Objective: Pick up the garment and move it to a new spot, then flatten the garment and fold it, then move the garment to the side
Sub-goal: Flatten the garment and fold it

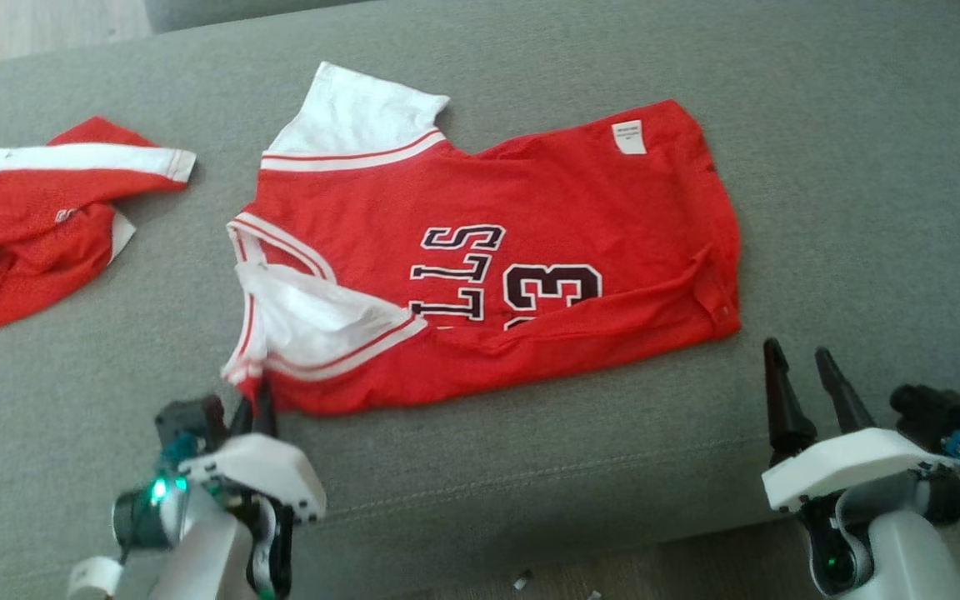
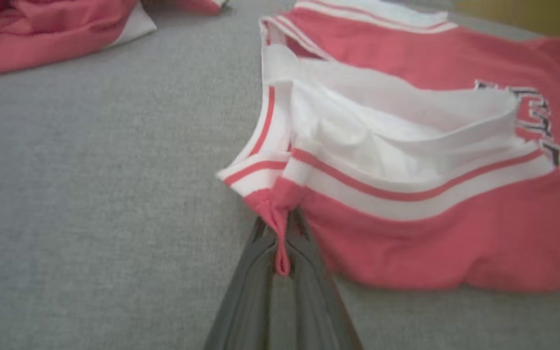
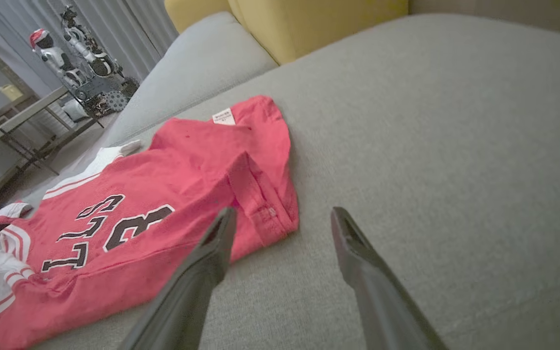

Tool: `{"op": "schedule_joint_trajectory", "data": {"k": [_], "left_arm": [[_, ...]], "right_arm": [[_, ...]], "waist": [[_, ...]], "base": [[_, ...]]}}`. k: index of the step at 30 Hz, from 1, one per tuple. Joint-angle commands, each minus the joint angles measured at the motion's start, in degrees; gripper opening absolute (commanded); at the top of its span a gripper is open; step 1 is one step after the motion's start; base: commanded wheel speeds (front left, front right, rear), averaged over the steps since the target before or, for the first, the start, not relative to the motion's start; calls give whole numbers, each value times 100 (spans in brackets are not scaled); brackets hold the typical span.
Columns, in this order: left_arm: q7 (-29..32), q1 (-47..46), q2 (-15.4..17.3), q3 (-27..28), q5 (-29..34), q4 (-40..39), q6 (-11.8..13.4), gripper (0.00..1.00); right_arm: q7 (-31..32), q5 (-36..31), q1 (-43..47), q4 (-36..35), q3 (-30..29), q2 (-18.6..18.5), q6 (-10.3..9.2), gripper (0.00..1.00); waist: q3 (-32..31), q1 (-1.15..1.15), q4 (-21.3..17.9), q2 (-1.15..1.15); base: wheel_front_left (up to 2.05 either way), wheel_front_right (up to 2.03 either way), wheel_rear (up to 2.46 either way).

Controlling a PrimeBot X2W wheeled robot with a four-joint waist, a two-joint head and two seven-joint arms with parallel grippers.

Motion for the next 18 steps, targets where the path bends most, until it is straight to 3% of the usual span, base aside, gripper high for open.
{"op": "schedule_joint_trajectory", "data": {"k": [1, 8, 14, 15, 16, 18], "left_arm": [[-68, -125, 57, 236, 20, -466, 40, 0], [-71, 176, 48, 225, 256, -1393, 54, 0], [-71, 208, 42, 123, 326, -1687, 41, 0], [-71, 200, 41, 103, 326, -1722, 37, 0], [-71, 192, 41, 81, 325, -1751, 34, 0], [-71, 180, 39, 46, 315, -1799, 30, 0]], "right_arm": [[64, 235, -275, 37, 19, 53, 36, 100], [183, 1028, -873, 1159, 0, 66, 36, 100], [52, 1218, -1444, 1987, 86, 67, 36, 100], [17, 1271, -1540, 2095, 85, 67, 36, 96], [-13, 1324, -1637, 2201, 74, 67, 36, 79], [-136, 1166, -1827, 2452, -7, 67, 36, 100]], "waist": [[51, 0, 71, 0], [219, 0, 315, 0], [413, 0, 496, 0], [442, 0, 523, 0], [467, 0, 548, 0], [509, 0, 588, 0]], "base": [[0, 0, 0], [0, 0, 0], [0, 0, 0], [0, 0, 0], [0, 0, 0], [0, 0, 0]]}}
